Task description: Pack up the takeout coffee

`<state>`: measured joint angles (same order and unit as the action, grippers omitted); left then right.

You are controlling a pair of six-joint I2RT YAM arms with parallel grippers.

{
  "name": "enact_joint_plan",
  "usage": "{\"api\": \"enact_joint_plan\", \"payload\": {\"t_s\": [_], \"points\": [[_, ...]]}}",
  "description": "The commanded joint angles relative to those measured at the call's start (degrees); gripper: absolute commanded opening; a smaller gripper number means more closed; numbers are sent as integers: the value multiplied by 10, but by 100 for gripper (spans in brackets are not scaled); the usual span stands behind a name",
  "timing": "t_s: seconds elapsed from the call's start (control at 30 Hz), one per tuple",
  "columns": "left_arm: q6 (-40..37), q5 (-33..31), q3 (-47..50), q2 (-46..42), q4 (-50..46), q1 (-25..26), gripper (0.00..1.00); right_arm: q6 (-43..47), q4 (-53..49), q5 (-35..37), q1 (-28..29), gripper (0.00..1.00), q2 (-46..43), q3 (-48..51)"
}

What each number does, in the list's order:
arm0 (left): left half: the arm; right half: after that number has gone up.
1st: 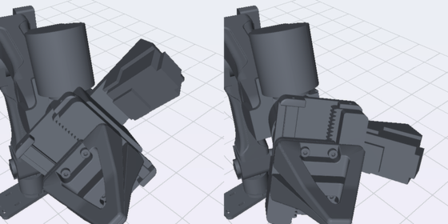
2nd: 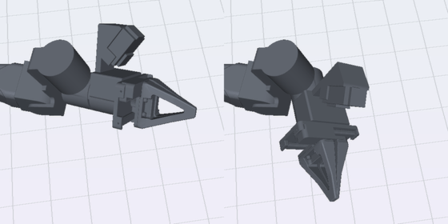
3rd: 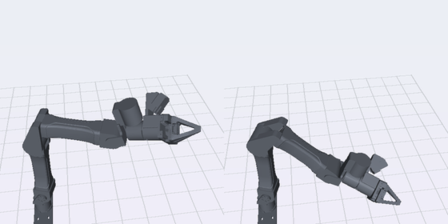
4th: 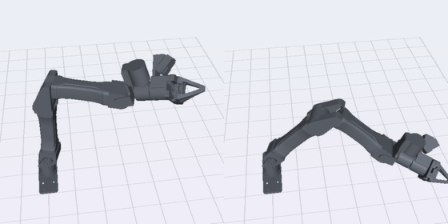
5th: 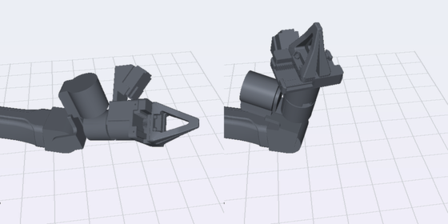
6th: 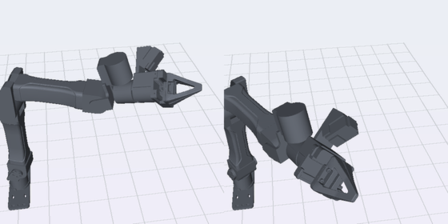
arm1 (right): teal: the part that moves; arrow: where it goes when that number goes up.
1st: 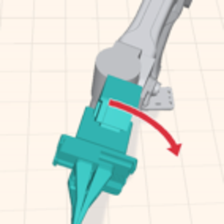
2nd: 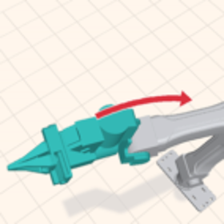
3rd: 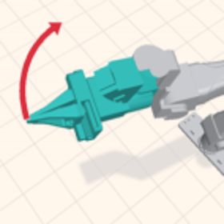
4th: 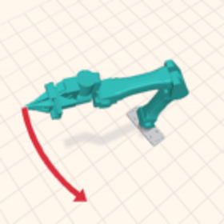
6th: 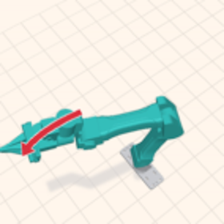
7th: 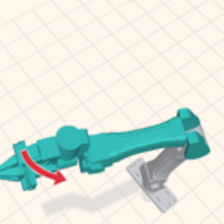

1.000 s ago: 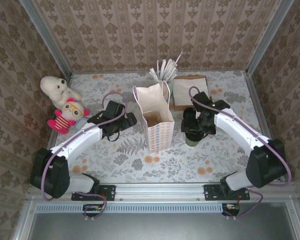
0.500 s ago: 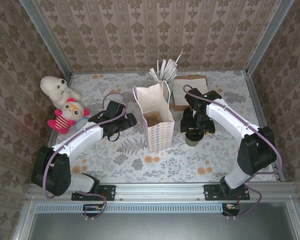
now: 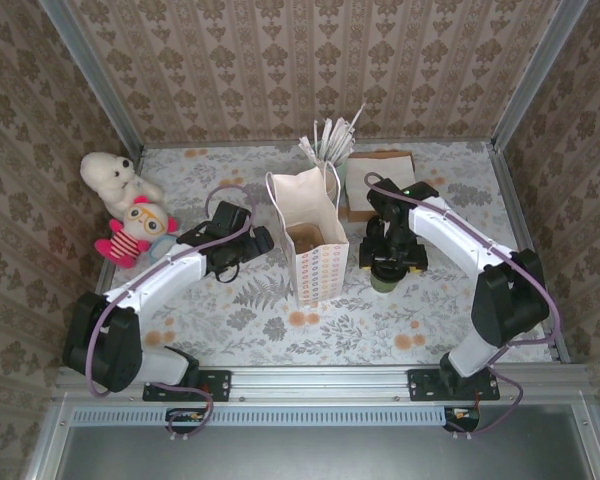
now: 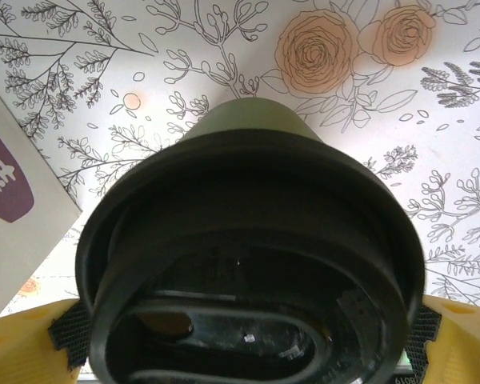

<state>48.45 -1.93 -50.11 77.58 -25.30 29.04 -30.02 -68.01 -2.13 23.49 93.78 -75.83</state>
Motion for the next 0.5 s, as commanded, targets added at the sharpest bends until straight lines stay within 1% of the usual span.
{"api": "enact_joint_plan", "payload": {"t_s": [0.0,0.13,0.33,0.47], "points": [[7,4,-10,7,-14,-5,100,-1,-3,-8,3,100,14,-4],[8,5,-6,7,-11,-5,100,-4,1,14,3,100,16,1],[8,9,-7,12,-8,-5,100,-14,36,9,2,100,13,23],[6,8,-9,13,-11,-5,100,-13,35,15,2,100,18,27]]}}
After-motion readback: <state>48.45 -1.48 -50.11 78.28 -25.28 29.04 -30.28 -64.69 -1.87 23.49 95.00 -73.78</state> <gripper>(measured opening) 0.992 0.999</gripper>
